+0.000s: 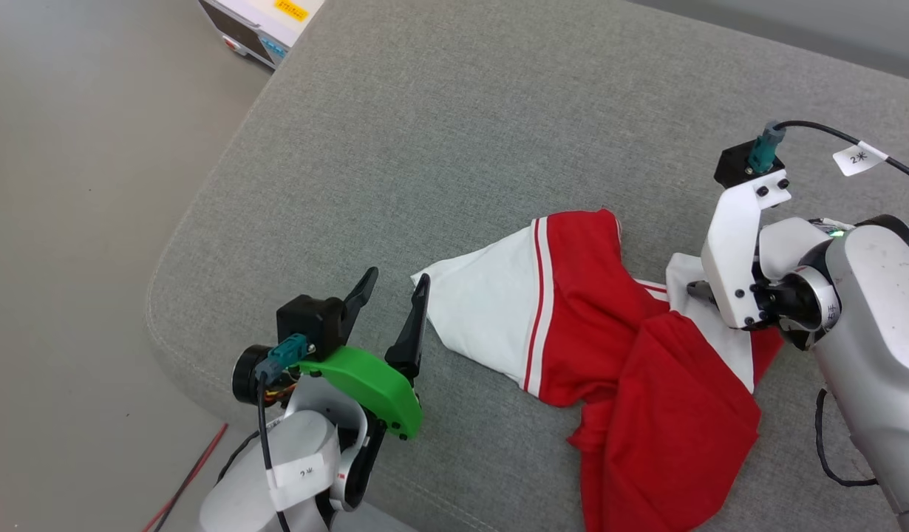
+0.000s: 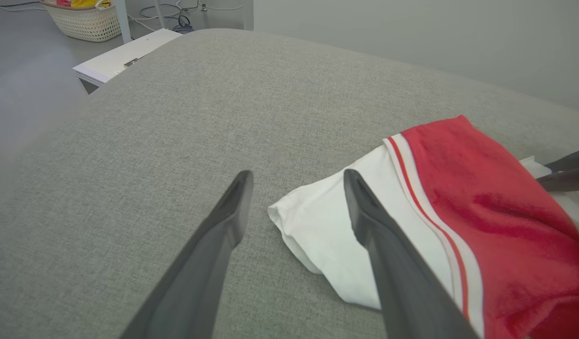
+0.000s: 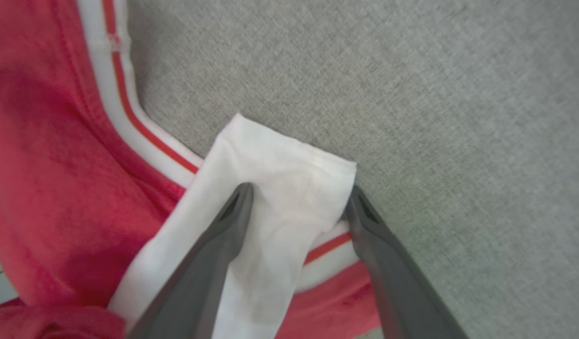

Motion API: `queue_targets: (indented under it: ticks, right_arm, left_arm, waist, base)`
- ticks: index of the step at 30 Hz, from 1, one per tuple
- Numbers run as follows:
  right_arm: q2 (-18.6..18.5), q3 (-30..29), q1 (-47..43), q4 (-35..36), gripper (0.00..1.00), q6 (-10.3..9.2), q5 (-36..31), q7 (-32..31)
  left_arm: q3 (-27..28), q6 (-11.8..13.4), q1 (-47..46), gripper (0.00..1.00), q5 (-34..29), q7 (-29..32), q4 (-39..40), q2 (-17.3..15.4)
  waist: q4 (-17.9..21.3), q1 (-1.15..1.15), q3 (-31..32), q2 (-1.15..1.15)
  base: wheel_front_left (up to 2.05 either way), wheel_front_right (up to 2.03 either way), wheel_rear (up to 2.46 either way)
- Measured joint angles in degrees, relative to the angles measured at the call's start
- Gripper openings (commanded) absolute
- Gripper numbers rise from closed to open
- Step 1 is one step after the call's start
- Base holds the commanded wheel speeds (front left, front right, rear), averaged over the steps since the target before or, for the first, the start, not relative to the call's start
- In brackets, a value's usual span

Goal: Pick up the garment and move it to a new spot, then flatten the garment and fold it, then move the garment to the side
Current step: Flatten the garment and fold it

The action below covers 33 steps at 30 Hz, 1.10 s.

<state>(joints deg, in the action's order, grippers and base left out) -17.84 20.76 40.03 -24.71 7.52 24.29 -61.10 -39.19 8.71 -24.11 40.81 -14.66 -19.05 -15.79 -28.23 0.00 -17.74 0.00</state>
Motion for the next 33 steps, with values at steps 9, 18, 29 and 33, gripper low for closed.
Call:
queue_targets:
  ticks: [9,18,29,33]
  right_arm:
    - [-2.1,2.1,0.1,-0.2,0.00,0.01,1.2,0.1]
    - [-2.8,-0.3,-0.6,-0.1,0.00,0.01,4.7,9.4]
    - [-7.2,-4.6,-8.4,7.2,0.00,0.01,11.3,22.2]
    - [-9.3,-7.8,-14.0,10.9,0.00,0.01,13.4,26.9]
  left_arm:
    - [2.2,-0.9,0.0,1.00,-1.5,0.0,-0.9,1.2]
    - [3.0,-1.4,0.1,1.00,-2.5,0.0,-2.2,0.8]
    - [3.4,-0.4,1.9,1.00,-2.4,1.2,-1.4,-2.2]
    - [3.8,0.2,3.0,1.00,-2.4,2.0,-0.3,-3.3]
  waist:
    - [0.0,0.00,-0.6,0.00]
    - [2.8,0.00,2.0,0.00]
    - [8.2,0.00,7.5,0.00]
    - [10.8,0.00,9.3,0.00]
  base:
    - [0.00,0.00,0.00]
    - [0.00,0.00,0.00]
    - [0.00,0.00,0.00]
    - [0.00,0.00,0.00]
